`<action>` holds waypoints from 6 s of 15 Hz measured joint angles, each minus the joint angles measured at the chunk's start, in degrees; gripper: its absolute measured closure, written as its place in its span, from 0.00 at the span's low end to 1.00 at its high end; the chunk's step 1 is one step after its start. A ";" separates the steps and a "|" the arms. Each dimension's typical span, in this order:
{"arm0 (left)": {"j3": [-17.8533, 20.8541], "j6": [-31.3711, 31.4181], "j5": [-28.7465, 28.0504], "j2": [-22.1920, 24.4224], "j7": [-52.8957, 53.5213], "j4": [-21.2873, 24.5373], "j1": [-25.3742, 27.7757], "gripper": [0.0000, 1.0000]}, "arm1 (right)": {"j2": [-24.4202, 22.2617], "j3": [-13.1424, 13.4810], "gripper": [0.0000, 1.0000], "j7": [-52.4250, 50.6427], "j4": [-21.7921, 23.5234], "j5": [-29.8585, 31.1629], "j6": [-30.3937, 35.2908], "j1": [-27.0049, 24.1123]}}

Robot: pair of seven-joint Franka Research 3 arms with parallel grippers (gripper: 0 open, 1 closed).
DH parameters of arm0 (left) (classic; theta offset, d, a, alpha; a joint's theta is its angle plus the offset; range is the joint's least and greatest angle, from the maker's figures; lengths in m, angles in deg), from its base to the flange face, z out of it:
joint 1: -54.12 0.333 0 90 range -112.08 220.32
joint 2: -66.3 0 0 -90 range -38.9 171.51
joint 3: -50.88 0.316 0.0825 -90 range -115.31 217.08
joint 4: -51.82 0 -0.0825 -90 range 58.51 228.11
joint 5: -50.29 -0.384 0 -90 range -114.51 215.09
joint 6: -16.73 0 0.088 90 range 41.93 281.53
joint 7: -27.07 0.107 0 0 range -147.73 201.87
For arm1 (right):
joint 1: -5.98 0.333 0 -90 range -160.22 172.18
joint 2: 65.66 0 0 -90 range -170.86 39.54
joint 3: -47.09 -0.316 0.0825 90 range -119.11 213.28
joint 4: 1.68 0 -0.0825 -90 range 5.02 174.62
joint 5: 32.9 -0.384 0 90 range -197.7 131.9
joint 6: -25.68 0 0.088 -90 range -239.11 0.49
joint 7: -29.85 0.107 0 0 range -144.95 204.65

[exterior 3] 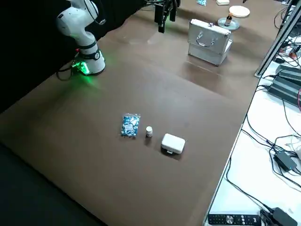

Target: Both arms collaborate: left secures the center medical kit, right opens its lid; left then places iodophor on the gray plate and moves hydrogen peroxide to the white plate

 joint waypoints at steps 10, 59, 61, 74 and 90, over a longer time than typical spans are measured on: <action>0.59 8.72 -13.52 0.98 0.70 -1.34 -15.74 0.00 | 0.00 -0.06 0.01 -0.01 -0.04 0.00 -0.03 -0.01; 3.72 22.46 -54.51 -4.68 15.86 -2.90 -37.24 0.23 | 1.05 -0.61 0.01 1.03 -1.18 0.00 -2.98 0.15; 4.01 22.46 -54.72 -4.86 15.86 -2.89 -37.93 0.38 | 1.07 -0.61 0.01 1.52 -1.18 0.00 -2.98 0.15; 5.07 22.50 -56.41 -6.02 17.18 -2.89 -38.75 0.54 | 1.06 -0.65 0.01 1.76 -1.98 0.00 -3.14 0.20; 8.17 25.39 -56.53 -6.31 17.20 -2.89 -41.18 0.56 | 1.06 -0.72 0.01 1.76 -2.12 0.00 -3.14 0.30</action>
